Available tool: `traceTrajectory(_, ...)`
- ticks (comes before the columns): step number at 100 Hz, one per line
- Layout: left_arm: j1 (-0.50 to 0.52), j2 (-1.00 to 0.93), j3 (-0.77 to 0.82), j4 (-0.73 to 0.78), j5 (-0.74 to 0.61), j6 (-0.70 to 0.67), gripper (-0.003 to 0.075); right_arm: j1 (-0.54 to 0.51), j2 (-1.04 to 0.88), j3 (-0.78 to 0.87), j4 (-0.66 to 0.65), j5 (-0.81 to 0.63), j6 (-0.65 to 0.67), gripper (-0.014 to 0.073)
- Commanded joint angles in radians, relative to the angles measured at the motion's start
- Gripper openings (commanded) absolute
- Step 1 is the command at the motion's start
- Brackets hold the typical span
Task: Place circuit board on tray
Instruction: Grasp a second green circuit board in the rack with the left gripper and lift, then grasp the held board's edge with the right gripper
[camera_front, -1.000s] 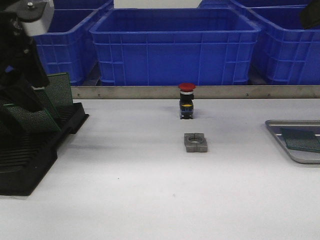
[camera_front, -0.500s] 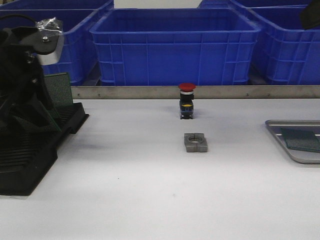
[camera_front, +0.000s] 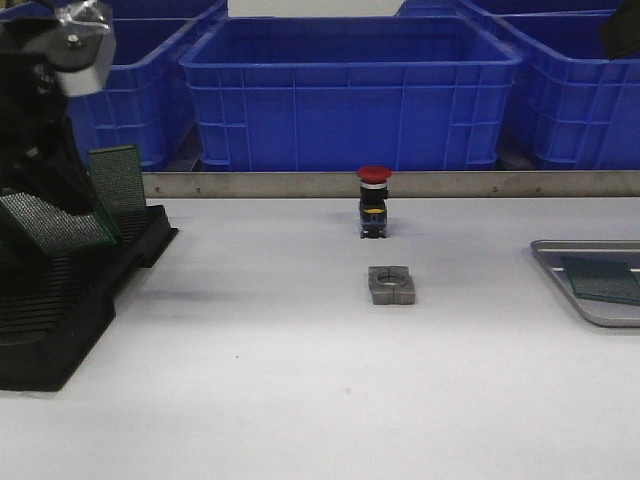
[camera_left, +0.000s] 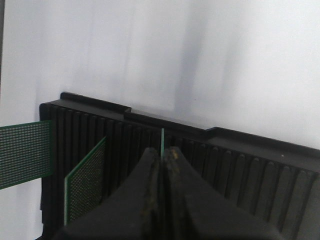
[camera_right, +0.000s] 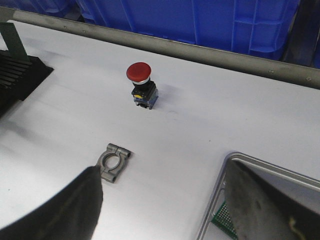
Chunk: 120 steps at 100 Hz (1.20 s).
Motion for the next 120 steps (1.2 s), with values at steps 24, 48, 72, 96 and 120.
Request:
traceTrajectory(24,-0.021,-0.142,-0.031,-0.224,0.1,-0.013,-0.002,-0.003,-0.028,-0.032,0.037,0.095,-0.04,0.0536)
traceTrajectory(48,-0.153,-0.144,-0.031,-0.374,0.148,-0.011,-0.002,0.074,-0.028,-0.032,0.045,0.174,-0.198,0.0536)
traceTrajectory(72,-0.284,-0.144,-0.031,-0.566,0.145,0.034,-0.002,0.352,-0.015,-0.032,0.045,0.181,-0.386,0.0536)
traceTrajectory(96,-0.36,-0.144,-0.031,-0.566,0.145,0.05,-0.002,0.547,0.048,-0.032,0.045,0.14,-0.388,0.0536)
traceTrajectory(120,-0.368,-0.144,-0.031,-0.599,0.147,0.05,-0.002,0.62,0.158,-0.032,0.045,0.099,-0.388,0.0536)
